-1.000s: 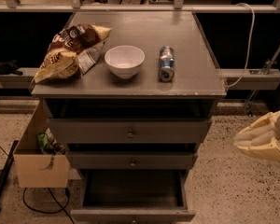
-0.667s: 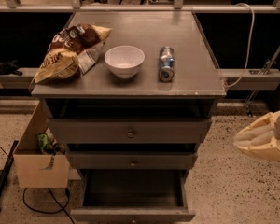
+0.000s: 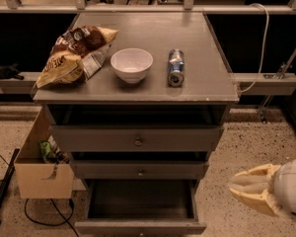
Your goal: Close bottom drawer
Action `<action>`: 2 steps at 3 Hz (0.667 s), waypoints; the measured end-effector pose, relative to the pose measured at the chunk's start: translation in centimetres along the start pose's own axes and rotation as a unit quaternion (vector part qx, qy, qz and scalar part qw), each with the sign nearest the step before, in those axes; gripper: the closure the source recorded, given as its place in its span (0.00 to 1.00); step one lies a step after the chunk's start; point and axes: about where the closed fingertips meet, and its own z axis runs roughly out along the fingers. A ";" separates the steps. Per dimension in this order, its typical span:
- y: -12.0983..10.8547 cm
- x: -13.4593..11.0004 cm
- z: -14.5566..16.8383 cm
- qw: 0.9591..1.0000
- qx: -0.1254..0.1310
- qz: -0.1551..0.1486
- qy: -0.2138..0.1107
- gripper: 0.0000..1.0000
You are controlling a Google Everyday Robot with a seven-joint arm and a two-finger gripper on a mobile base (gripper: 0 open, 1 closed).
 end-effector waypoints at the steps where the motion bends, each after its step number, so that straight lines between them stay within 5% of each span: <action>1: 0.3 1.4 1.8 0.999 0.023 0.004 -0.029 1.00; 2: -0.8 2.4 3.4 0.999 0.027 -0.016 -0.033 1.00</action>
Offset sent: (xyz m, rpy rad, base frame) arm 0.0319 -0.0093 -0.0727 -0.0459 -0.1052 0.0524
